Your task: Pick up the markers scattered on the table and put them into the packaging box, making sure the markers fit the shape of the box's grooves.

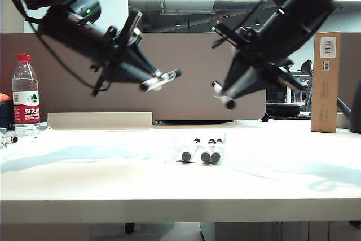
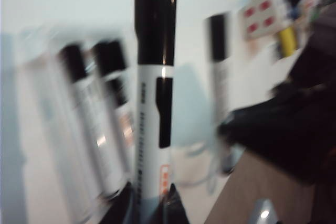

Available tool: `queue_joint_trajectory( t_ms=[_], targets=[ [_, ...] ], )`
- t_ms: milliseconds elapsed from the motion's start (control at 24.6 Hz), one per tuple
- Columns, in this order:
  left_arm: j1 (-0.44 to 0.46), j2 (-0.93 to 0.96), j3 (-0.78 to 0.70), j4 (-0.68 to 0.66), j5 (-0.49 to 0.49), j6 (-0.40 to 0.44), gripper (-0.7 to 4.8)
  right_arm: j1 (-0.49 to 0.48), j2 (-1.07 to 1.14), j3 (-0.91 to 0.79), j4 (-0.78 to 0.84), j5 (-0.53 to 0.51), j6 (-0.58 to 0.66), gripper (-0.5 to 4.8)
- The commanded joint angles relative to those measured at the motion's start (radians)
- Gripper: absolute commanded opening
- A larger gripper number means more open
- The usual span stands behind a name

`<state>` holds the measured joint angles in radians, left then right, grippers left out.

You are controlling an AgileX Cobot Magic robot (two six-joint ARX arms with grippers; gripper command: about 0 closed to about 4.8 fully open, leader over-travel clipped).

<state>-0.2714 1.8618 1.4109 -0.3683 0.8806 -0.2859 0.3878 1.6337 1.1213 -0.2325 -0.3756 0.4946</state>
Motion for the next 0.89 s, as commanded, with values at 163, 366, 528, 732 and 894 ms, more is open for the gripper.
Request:
queue_joint_trajectory(
  t_ms=[163,366,528,732,894],
  targets=[
    [-0.035,0.049,0.002,0.125,0.027,-0.212,-0.05,0.002,0.089,0.005,0.121,-0.072,0.204,-0.08],
    [-0.046,0.096,0.002,0.093,0.021,-0.229,-0.05,0.004,0.122,0.005,0.136,-0.022,0.245,-0.08],
    [-0.048,0.134,0.002,0.092,0.057,-0.284,-0.05,0.004,0.126,0.005,0.151,-0.025,0.273,-0.08],
    [-0.082,0.149,-0.001,0.132,0.041,-0.354,-0.06,0.016,0.126,0.005,0.115,-0.027,0.302,-0.08],
    [-0.103,0.151,-0.002,0.157,0.002,-0.376,-0.05,0.017,0.126,0.005,0.103,-0.024,0.303,-0.08]
  ],
)
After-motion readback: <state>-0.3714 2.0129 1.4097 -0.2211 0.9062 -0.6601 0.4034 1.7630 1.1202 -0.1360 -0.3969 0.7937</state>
